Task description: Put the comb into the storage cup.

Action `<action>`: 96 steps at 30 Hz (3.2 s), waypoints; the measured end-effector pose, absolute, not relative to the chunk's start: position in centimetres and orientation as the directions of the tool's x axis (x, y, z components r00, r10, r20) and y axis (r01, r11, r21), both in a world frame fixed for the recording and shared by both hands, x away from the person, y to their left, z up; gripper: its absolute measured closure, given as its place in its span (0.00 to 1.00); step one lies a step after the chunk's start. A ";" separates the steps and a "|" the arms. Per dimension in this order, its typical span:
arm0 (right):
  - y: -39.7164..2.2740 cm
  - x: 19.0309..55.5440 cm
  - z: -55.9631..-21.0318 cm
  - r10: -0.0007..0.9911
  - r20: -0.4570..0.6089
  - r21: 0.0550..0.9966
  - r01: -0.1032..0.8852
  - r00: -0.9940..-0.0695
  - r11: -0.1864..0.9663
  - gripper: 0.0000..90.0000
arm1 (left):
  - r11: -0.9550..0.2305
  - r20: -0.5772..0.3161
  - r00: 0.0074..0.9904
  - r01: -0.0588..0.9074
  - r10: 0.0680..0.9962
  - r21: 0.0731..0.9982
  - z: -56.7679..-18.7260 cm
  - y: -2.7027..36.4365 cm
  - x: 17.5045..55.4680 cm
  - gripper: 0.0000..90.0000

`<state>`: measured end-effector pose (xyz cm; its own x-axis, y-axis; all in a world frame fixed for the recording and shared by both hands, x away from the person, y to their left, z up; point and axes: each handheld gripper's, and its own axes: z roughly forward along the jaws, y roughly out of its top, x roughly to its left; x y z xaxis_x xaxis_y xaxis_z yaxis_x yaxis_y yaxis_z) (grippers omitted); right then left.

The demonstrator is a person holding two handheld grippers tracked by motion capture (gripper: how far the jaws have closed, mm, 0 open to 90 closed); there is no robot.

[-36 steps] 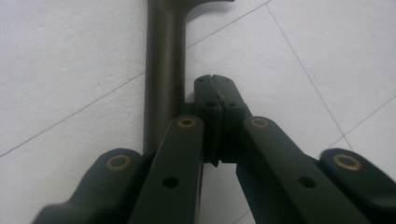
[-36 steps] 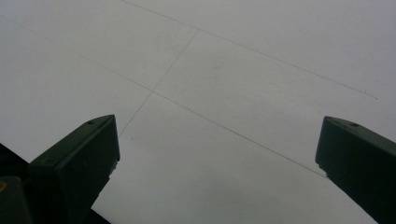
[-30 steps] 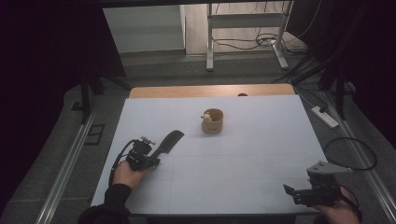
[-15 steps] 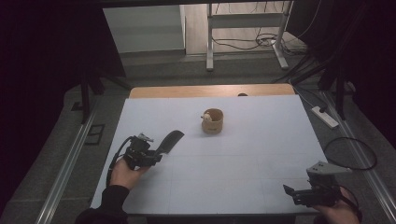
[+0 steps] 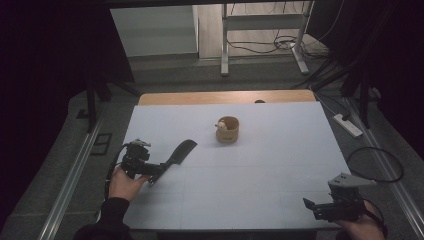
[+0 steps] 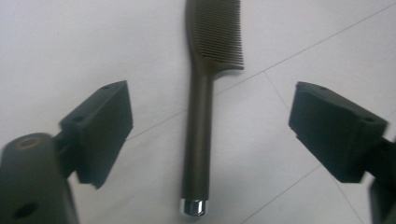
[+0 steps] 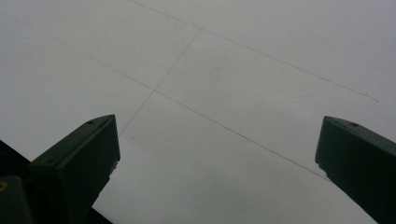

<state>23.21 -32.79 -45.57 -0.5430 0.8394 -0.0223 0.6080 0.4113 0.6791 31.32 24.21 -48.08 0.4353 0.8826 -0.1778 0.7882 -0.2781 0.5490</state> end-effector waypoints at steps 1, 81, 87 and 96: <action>-32.8 23.2 -45.6 0.840 -0.022 0.679 0.608 -0.543 0.411 0.00 | -0.274 -0.178 0.427 0.794 0.886 0.543 -48.1 24.6 31.3 0.07; -32.6 23.3 -45.6 0.833 -0.031 0.667 0.610 -0.552 0.428 0.00 | -0.427 -0.055 0.480 0.822 0.876 0.376 -51.7 21.2 32.2 0.62; -32.6 23.3 -45.6 0.833 -0.030 0.668 0.609 -0.552 0.428 0.00 | -0.416 -0.056 0.469 0.827 0.881 0.379 -51.7 21.3 32.2 0.79; -32.6 23.3 -45.6 0.832 -0.030 0.669 0.607 -0.554 0.429 0.00 | -0.385 -0.099 0.450 0.842 0.888 0.378 -51.7 21.7 32.4 0.80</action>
